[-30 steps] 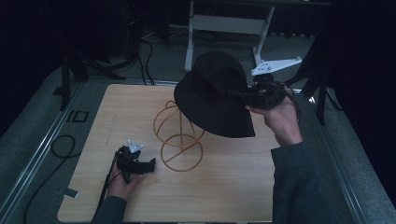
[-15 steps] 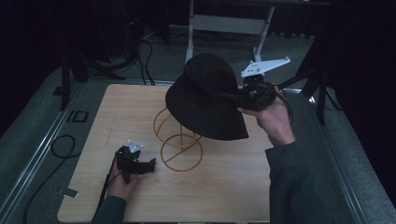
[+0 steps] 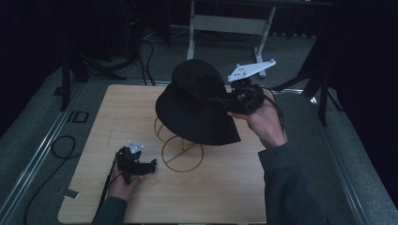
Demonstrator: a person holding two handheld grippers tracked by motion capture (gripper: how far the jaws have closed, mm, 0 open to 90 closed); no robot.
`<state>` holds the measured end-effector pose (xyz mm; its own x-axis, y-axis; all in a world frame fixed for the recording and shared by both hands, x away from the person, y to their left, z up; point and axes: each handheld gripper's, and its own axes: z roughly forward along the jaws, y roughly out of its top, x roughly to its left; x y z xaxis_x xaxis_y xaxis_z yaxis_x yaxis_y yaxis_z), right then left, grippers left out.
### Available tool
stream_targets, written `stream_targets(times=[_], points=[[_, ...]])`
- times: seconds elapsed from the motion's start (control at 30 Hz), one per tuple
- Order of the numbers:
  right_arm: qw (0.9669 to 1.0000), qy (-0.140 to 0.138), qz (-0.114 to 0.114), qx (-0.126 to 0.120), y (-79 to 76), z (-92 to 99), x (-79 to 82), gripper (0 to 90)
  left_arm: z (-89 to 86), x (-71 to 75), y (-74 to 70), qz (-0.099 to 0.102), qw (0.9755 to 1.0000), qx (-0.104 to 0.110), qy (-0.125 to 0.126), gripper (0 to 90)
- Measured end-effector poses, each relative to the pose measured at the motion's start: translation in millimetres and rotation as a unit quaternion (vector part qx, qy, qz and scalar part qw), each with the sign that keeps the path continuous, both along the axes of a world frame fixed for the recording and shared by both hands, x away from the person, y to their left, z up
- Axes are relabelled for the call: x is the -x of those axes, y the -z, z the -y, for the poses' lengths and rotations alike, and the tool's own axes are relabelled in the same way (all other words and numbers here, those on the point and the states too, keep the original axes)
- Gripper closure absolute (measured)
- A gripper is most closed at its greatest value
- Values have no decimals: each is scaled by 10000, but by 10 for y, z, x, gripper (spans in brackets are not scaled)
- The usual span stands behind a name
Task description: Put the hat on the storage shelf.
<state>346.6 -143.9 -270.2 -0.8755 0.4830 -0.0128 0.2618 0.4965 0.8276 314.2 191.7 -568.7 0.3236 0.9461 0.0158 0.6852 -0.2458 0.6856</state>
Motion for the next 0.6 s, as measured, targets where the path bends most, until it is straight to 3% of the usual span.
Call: stream_targets(times=[0.6], points=[[9991, -292, -81, 299, 150, -320, 15, 869, 2, -2, 0, 1, 10000, 4, 2, 2]])
